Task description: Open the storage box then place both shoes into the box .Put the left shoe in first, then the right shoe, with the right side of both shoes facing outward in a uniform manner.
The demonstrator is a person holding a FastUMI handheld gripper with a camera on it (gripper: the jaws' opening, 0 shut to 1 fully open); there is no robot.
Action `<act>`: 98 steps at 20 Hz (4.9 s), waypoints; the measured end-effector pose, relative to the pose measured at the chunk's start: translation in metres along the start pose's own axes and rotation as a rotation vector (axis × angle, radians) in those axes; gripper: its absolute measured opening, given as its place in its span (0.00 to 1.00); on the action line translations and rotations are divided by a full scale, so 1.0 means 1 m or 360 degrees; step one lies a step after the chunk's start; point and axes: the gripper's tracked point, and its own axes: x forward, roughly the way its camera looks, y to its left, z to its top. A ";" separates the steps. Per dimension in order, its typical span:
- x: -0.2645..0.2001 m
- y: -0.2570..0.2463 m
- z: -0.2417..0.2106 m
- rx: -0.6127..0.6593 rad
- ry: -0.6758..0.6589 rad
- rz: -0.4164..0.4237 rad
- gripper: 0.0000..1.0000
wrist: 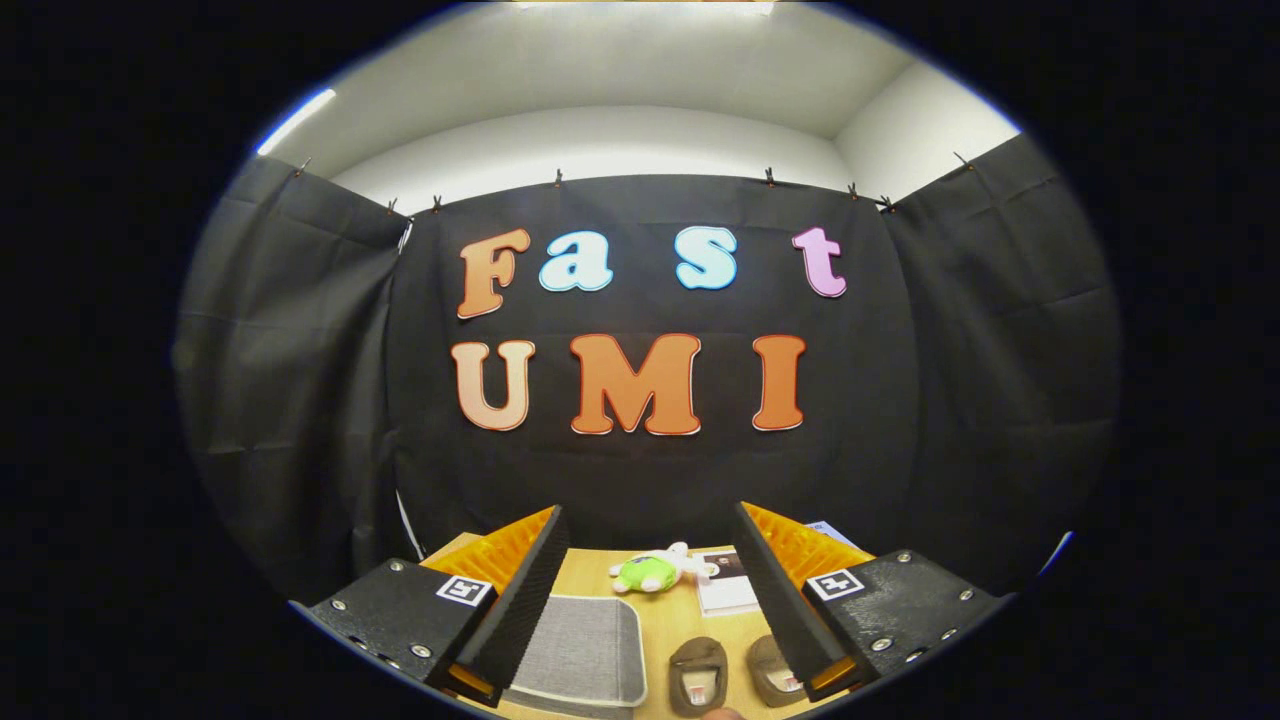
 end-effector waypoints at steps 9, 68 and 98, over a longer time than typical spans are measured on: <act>0.054 -0.020 -0.087 0.0279 0.0279 0.0217 0.98; 0.076 0.196 -0.108 0.1412 0.0983 0.1077 0.03; 0.088 0.160 -0.155 0.0861 0.0865 0.0725 0.98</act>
